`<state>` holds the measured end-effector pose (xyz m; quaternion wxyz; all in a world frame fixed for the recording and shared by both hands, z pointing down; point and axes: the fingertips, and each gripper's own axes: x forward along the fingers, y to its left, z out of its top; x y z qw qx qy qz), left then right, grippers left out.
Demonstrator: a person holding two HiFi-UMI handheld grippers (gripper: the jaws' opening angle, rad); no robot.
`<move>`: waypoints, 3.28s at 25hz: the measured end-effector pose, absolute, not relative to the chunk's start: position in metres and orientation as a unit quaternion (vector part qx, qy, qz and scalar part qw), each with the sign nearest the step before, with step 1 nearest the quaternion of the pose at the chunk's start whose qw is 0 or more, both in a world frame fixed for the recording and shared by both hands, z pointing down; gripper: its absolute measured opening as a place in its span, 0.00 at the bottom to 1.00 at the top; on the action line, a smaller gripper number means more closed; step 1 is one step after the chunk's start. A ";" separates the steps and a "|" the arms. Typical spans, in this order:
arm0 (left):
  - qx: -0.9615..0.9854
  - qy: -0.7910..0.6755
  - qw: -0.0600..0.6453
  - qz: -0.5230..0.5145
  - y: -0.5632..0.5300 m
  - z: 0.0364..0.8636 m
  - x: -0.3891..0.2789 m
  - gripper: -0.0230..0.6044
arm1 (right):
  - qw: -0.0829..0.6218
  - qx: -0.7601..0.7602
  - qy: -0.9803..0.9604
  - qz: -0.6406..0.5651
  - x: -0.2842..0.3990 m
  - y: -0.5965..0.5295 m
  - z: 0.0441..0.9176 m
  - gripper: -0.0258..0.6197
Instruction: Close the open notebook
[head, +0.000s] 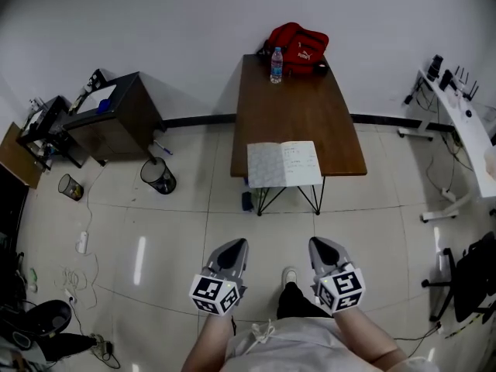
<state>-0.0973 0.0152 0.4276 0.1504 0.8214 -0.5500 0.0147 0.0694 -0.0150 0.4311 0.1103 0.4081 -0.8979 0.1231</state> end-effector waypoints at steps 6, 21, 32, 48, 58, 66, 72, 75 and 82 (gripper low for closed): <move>0.814 -0.555 0.171 -0.001 -0.076 0.431 -0.089 0.05 | 0.127 0.390 -0.903 0.129 0.073 -0.106 0.439 0.05; 0.761 -0.594 0.256 0.051 -0.198 0.517 -0.111 0.05 | 0.172 0.342 -0.899 0.211 0.058 -0.235 0.510 0.05; 0.700 -0.610 0.370 0.033 -0.233 0.620 -0.157 0.17 | 0.202 0.305 -0.906 0.212 0.016 -0.280 0.562 0.05; 0.684 -0.565 0.456 -0.071 -0.259 0.642 -0.162 0.14 | 0.216 0.304 -0.902 0.217 0.032 -0.281 0.573 0.05; 0.732 -0.570 0.373 -0.007 -0.268 0.562 -0.139 0.08 | 0.202 0.315 -0.904 0.206 0.038 -0.282 0.543 0.05; 0.785 -0.522 0.332 0.001 -0.289 0.503 -0.076 0.07 | 0.166 0.378 -0.893 0.178 0.076 -0.290 0.498 0.05; 0.817 -0.466 0.340 0.006 -0.304 0.507 -0.007 0.07 | 0.150 0.437 -0.867 0.188 0.124 -0.294 0.492 0.05; 0.824 -0.441 0.355 0.013 -0.308 0.519 0.023 0.07 | 0.148 0.460 -0.851 0.206 0.143 -0.294 0.497 0.05; 0.836 -0.400 0.373 0.049 -0.314 0.572 0.075 0.07 | 0.166 0.487 -0.824 0.237 0.170 -0.284 0.533 0.05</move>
